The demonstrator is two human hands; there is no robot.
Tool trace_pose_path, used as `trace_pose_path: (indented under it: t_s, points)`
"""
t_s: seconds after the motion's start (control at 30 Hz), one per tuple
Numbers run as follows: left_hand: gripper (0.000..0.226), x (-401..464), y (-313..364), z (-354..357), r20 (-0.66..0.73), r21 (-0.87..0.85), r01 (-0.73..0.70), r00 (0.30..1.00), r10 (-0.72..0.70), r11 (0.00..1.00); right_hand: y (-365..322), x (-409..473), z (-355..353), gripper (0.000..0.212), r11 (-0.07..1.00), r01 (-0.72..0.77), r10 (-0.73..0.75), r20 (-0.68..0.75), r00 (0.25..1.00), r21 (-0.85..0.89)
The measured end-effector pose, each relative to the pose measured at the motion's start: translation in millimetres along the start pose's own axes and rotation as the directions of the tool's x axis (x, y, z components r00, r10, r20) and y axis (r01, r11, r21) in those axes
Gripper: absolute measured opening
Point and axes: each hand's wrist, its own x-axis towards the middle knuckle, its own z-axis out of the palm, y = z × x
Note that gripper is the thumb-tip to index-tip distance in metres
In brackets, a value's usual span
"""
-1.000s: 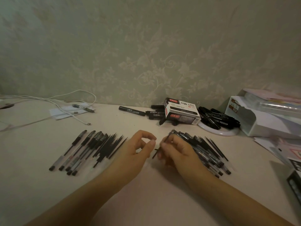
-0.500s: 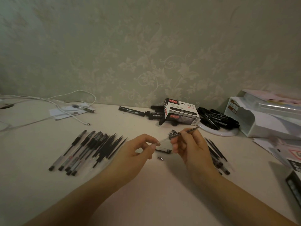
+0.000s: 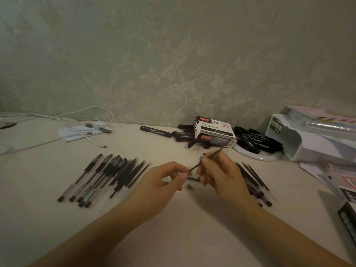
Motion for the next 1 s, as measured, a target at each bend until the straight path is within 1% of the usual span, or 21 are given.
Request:
trace_pose_path:
  t_s: [0.07, 0.13, 0.17, 0.23, 0.3, 0.37, 0.4, 0.47, 0.57, 0.67, 0.77, 0.83, 0.9, 1.0]
  points:
    - [0.011, 0, 1, 0, -0.003, -0.019, -0.005, 1.0, 0.005, 1.0, 1, -3, 3, 0.007, 0.991, 0.042, -0.027, 0.117, 0.993, -0.125]
    - [0.012, 0, 2, -1, -0.03, -0.02, -0.007, 1.0, 0.006, 1.0, 2, -7, 6, 0.008, 0.962, 0.047, 0.002, 0.179, 0.984, -0.269]
    - [0.013, 0, 3, -1, -0.051, -0.019, -0.006, 0.999, 0.005, 1.0, 2, -8, 6, 0.014, 0.936, 0.053, 0.01, 0.178, 0.984, -0.348]
    - [0.017, 1, 3, -3, -0.089, -0.03, -0.006, 0.996, 0.004, 1.0, 4, -8, 3, 0.025, 0.875, 0.072, -0.011, 0.129, 0.992, -0.478]
    - [0.019, 1, 3, -5, -0.112, -0.04, -0.01, 0.994, 0.005, 0.999, 5, -7, 0, 0.029, 0.775, 0.128, -0.068, 0.119, 0.991, -0.619]
    - [0.02, 2, 2, -6, -0.123, -0.016, -0.012, 0.992, 0.01, 1.0, 7, -8, -1, 0.032, 0.638, 0.207, -0.089, 0.196, 0.977, -0.742]
    - [0.02, 3, 2, -7, -0.126, 0.004, -0.019, 0.992, 0.019, 1.0, 8, -8, -1, 0.032, 0.591, 0.236, -0.086, 0.231, 0.969, -0.771]
    - [0.02, 3, 1, -8, -0.123, 0.043, -0.029, 0.992, 0.034, 0.999, 9, -8, -1, 0.026, 0.552, 0.261, -0.085, 0.259, 0.962, -0.792]
    - [0.018, 4, -3, -8, -0.111, 0.07, -0.022, 0.993, 0.03, 0.997, 8, -6, -2, 0.013, 0.543, 0.277, -0.099, 0.268, 0.958, -0.793]
    - [0.016, 3, -5, -8, -0.1, 0.112, -0.026, 0.994, 0.037, 0.993, 8, -4, -3, 0.012, 0.54, 0.289, -0.114, 0.271, 0.956, -0.791]
    - [0.016, 2, -8, -9, -0.089, 0.266, -0.045, 0.994, 0.07, 0.963, 10, -3, -5, 0.012, 0.544, 0.297, -0.108, 0.286, 0.952, -0.785]
    - [0.016, 2, -9, -11, -0.078, 0.342, -0.038, 0.995, 0.069, 0.939, 10, -2, -7, 0.01, 0.553, 0.301, -0.104, 0.294, 0.95, -0.777]
    - [0.015, 3, -10, -12, -0.071, 0.368, -0.025, 0.996, 0.055, 0.929, 10, -2, -8, 0.007, 0.562, 0.304, -0.1, 0.302, 0.948, -0.769]
    - [0.015, 2, -11, -13, -0.061, 0.393, -0.018, 0.997, 0.045, 0.92, 11, -3, -8, 0.004, 0.536, 0.334, -0.113, 0.326, 0.939, -0.776]
